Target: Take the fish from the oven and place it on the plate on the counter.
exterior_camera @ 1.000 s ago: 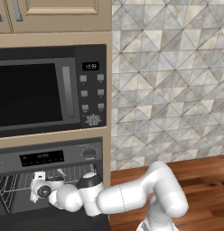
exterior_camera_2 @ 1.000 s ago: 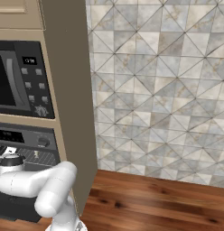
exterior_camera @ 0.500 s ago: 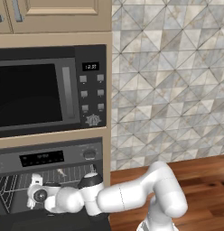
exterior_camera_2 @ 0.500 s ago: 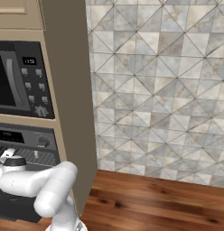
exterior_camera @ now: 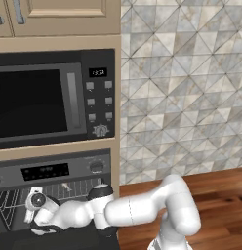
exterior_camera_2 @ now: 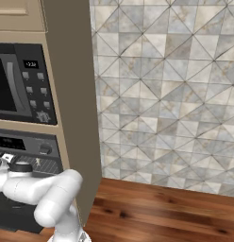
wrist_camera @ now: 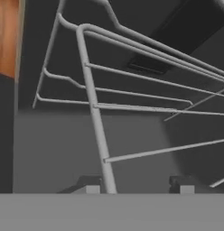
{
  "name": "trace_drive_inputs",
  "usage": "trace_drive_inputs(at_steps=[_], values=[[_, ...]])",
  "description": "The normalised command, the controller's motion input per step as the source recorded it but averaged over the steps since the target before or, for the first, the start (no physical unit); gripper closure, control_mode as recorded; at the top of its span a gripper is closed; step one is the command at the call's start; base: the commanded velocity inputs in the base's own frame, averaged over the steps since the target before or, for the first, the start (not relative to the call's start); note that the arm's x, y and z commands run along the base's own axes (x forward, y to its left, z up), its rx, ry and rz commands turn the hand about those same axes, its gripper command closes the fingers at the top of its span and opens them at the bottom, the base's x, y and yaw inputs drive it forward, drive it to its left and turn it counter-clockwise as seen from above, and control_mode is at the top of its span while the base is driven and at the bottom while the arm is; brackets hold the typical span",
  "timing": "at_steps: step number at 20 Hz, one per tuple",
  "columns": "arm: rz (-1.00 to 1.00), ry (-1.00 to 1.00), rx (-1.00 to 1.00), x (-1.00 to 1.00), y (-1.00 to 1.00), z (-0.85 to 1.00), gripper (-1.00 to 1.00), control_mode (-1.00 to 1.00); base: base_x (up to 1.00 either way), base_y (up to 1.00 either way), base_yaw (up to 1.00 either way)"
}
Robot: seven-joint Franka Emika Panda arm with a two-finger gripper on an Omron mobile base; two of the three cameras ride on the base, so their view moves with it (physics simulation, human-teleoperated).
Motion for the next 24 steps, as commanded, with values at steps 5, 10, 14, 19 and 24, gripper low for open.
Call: trace_drive_inputs(at_steps=[5, 10, 14, 19, 24], values=[[0.02, 0.11, -0.05, -0.54, -0.02, -1.00, 1.00, -1.00, 0.00, 0.00, 0.00], [0.01, 0.00, -0.04, -0.78, -0.10, -1.00, 1.00, -1.00, 0.00, 0.00, 0.00], [0.00, 0.00, -0.03, -0.99, -0.19, -1.00, 1.00, -1.00, 0.00, 0.00, 0.00], [0.00, 0.00, -0.05, -1.00, -0.20, -1.00, 1.00, -1.00, 0.00, 0.00, 0.00], [0.00, 0.00, -0.06, -1.00, -0.17, -1.00, 1.00, -1.00, 0.00, 0.00, 0.00]])
